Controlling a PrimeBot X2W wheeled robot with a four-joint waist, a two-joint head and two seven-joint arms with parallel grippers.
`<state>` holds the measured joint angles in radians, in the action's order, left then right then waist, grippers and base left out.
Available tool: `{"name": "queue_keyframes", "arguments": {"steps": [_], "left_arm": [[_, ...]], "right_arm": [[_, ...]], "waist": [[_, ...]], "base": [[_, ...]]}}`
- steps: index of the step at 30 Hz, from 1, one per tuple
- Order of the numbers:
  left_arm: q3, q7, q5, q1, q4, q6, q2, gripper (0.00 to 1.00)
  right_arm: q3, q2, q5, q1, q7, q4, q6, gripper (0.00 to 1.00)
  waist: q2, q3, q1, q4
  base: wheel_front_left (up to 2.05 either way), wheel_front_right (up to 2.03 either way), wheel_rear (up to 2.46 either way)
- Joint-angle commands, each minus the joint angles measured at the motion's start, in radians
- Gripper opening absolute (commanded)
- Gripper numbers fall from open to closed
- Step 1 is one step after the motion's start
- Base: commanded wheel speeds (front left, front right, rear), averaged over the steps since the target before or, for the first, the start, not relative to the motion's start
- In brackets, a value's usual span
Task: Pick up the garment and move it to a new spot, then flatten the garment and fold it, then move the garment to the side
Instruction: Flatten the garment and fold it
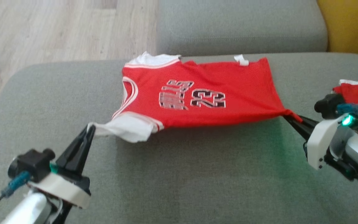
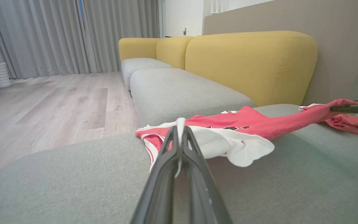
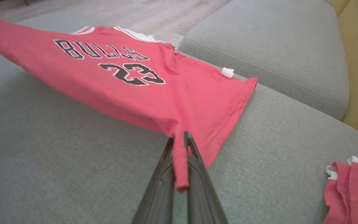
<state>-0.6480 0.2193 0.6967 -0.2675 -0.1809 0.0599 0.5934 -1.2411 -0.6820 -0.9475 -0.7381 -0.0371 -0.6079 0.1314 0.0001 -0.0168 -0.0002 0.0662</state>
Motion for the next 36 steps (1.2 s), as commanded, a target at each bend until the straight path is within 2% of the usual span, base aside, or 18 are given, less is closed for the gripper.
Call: {"name": "queue_keyframes", "arguments": {"steps": [1, 7, 16, 28, 36], "left_arm": [[0.056, -0.002, 0.008, -0.026, 0.047, -0.016, 0.052, 0.0], [0.056, -0.026, 0.024, 0.047, 0.139, -0.051, 0.087, 0.0], [0.037, -0.069, 0.018, 0.049, 0.179, -0.066, 0.098, 0.0], [0.031, -0.149, -0.021, -0.116, 0.061, -0.062, 0.088, 0.0], [-0.006, -0.203, -0.072, -0.296, -0.075, -0.012, 0.047, 0.0]], "right_arm": [[0.011, -0.038, -0.019, 0.013, -0.017, 0.026, -0.001, 0.0], [0.002, -0.08, -0.068, 0.073, 0.03, 0.106, -0.001, 0.0], [0.01, -0.11, -0.088, 0.104, 0.084, 0.17, -0.001, 0.0], [0.041, -0.084, -0.083, 0.022, 0.185, 0.171, -0.001, 0.0], [0.04, -0.056, -0.101, -0.074, 0.263, 0.143, -0.001, 0.0]], "waist": [[-0.0001, -0.018, 0.0002, -0.001], [-0.0001, -0.036, 0.0002, -0.001], [-0.0001, -0.011, 0.0002, -0.011], [-0.0001, 0.105, 0.0002, -0.03], [-0.0001, 0.194, 0.0002, -0.031]], "base": [[0.0, 0.0, 0.0], [0.0, 0.0, 0.0], [0.0, 0.0, 0.0], [0.0, 0.0, 0.0], [0.0, 0.0, 0.0]]}}
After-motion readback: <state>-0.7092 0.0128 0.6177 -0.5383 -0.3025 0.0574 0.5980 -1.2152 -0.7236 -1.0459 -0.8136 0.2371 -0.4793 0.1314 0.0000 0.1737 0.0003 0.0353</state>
